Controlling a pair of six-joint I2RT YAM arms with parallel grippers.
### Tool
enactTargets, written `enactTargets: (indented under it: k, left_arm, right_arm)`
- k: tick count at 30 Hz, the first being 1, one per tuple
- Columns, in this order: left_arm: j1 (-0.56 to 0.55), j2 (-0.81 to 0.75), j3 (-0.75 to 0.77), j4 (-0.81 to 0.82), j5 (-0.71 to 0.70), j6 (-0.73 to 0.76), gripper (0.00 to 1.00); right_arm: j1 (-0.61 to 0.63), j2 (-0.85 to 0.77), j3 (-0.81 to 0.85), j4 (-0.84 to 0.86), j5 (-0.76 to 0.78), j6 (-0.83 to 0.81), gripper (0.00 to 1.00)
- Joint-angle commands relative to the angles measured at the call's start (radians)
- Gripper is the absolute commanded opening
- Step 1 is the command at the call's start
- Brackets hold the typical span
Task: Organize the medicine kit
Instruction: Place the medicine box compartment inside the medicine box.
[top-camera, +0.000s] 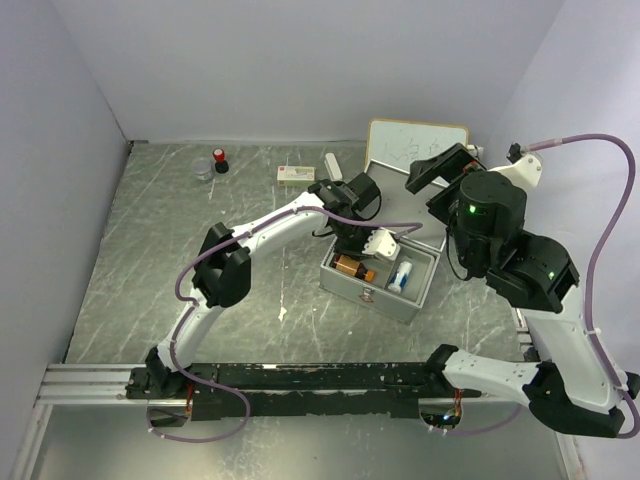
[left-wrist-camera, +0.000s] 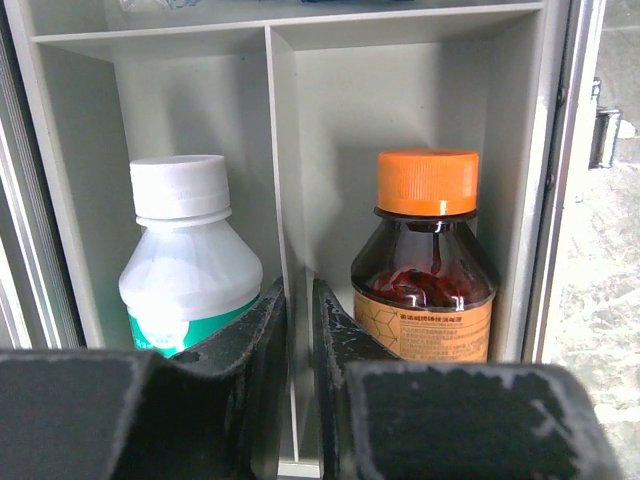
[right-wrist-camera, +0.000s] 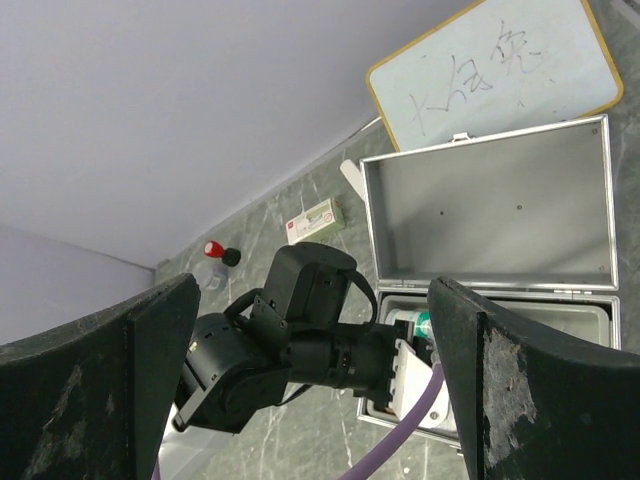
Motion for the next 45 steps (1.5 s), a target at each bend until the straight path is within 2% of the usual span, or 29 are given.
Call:
enactTargets:
  k: [1, 19, 31, 35, 41, 45]
  left_arm:
    - [-0.006, -0.054, 0.009, -0.072, 0.024, -0.010, 0.26]
    - [-0.006, -0.060, 0.077, -0.085, 0.021, -0.041, 0.29]
    - [-0.006, -0.110, 0.095, -0.052, 0.008, -0.096, 0.28]
    - [0.014, -0.126, 0.120, -0.004, 0.000, -0.154, 0.28]
    - [0.113, -0.138, 0.130, 0.059, -0.003, -0.270, 0.29]
    - [0.185, -0.154, 0.100, 0.093, -0.014, -0.324, 0.30]
  right_arm:
    - [-0.004, -0.008, -0.011, 0.024, 0.008, -0.008, 1.00]
    - [-0.004, -0.011, -0.040, 0.042, 0.007, -0.008, 1.00]
    - [-0.004, -0.003, -0.094, -0.023, 0.033, 0.058, 1.00]
    - [-0.004, 0.017, -0.077, -0.088, 0.067, 0.105, 1.00]
    - [-0.004, 0.056, -0.021, -0.221, 0.128, 0.209, 1.00]
    - [-0.006, 0.099, 0.036, -0.377, 0.163, 0.343, 1.00]
